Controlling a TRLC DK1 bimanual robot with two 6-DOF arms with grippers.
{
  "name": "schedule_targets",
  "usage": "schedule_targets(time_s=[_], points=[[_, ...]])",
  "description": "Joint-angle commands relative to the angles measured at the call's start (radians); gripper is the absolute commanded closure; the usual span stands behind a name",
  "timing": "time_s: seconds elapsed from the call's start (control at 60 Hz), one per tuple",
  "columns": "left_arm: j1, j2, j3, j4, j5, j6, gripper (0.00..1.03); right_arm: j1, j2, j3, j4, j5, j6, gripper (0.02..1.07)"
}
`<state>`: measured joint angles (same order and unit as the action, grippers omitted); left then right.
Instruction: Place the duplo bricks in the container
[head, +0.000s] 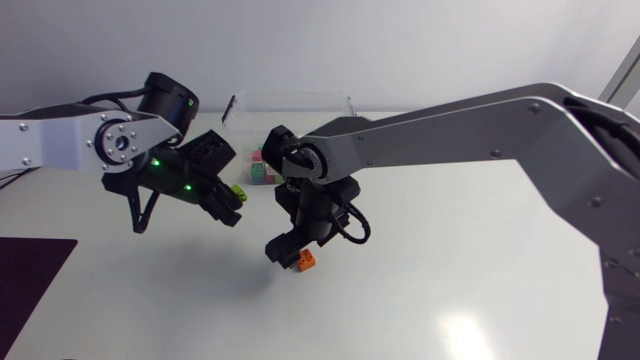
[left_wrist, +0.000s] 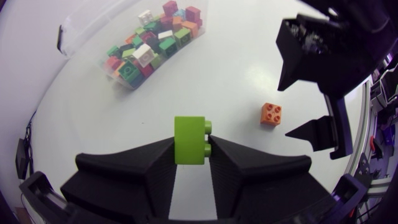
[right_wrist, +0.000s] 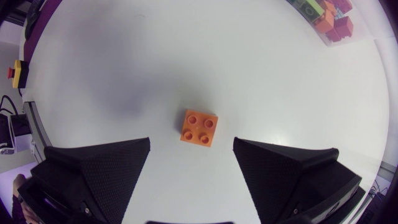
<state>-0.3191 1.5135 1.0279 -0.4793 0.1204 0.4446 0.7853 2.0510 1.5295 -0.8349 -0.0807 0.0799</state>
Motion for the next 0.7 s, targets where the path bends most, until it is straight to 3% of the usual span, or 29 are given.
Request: schedule_targets(time_s=[0.0,0.183,0.283,0.433,0.683], points=[[0.032,-0.047,0.051,-0.013,0.024,-0.009,0.76,0.008,0.046,0.044,-0.021,0.007,0.034,0.15],[0.089,-0.104,0.097,-0.015,0.065,-0.014,0.76,0.012,0.098,0.089,-0.052,0.018,0.054,0.21],[0.114,-0.119,0.12,-0.008,0.085,-0.017,0.76,0.011,0.117,0.098,-0.055,0.022,0.057,0.31],[0.137,-0.125,0.146,0.054,0.117,-0.043,0.76,0.017,0.136,0.112,-0.067,0.024,0.057,0.33],[0.158,-0.102,0.159,0.179,0.17,-0.086,0.76,0.019,0.167,0.133,-0.067,0.039,0.063,0.54]])
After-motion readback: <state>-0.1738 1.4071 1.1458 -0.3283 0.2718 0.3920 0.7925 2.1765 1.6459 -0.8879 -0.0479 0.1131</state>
